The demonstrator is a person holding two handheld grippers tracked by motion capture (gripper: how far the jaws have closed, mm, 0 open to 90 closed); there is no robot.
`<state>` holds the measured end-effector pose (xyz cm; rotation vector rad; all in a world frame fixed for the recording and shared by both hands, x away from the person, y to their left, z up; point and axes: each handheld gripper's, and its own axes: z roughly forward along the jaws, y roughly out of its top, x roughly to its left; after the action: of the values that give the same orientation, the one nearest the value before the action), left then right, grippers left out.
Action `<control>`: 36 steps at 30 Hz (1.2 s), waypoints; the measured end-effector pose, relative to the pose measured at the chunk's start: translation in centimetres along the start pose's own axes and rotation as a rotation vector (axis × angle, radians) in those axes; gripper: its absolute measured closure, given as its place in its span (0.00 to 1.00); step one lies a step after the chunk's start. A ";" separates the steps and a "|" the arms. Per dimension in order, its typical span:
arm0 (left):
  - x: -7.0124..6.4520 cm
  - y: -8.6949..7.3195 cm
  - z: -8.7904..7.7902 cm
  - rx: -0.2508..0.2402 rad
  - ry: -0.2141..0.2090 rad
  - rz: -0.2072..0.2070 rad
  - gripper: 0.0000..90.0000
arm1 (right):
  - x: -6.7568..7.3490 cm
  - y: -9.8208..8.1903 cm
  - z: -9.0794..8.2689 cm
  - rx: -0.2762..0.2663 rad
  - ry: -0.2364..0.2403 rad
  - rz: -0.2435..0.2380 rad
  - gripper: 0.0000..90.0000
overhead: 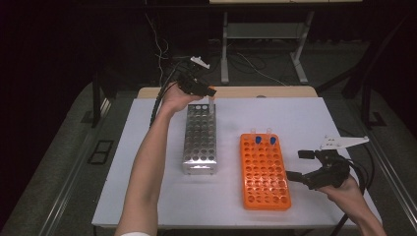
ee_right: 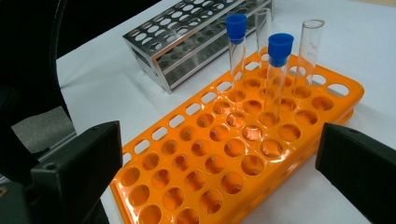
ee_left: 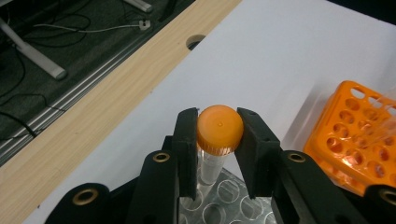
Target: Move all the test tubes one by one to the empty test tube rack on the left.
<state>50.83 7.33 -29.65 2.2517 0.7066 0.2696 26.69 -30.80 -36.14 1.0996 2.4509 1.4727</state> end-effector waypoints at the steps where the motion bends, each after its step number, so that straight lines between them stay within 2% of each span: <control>1: 0.1 -0.1 0.1 -0.001 0.000 -0.005 0.77 | 0.0 -0.1 0.0 0.000 0.003 0.001 0.00; 5: 0.3 -0.5 0.7 -0.002 -0.003 -0.020 0.77 | -0.2 -0.4 0.1 0.000 0.007 0.005 0.00; 12: 0.4 -1.5 2.0 0.046 -0.018 -0.028 0.77 | -0.3 -0.6 0.3 -0.001 0.011 0.010 0.00; 18: 0.5 -1.7 2.4 0.054 -0.018 -0.025 0.77 | -0.3 -0.6 0.3 0.002 0.014 0.009 0.00; 20: 0.4 -1.7 2.5 0.052 -0.021 -0.036 0.76 | -0.3 -0.7 0.4 0.005 0.015 0.011 0.00; 21: 0.5 -1.7 2.4 0.051 -0.029 -0.046 0.75 | -0.3 -0.7 0.4 0.007 0.015 0.010 0.00; 26: 0.3 -1.5 1.7 0.032 -0.071 -0.098 0.57 | -0.3 -0.6 0.5 0.011 0.016 0.009 0.00; 31: -0.5 -1.4 0.7 0.030 -0.094 -0.105 0.45 | -0.3 -0.5 0.4 0.010 0.011 0.008 0.00; 36: -1.2 -1.7 -0.6 -0.004 -0.118 -0.122 0.36 | -0.3 -0.4 0.4 0.018 0.008 0.006 0.00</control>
<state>48.94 7.98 -30.42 2.1910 0.7753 0.0777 26.88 -30.73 -36.73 1.1082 2.4734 1.4618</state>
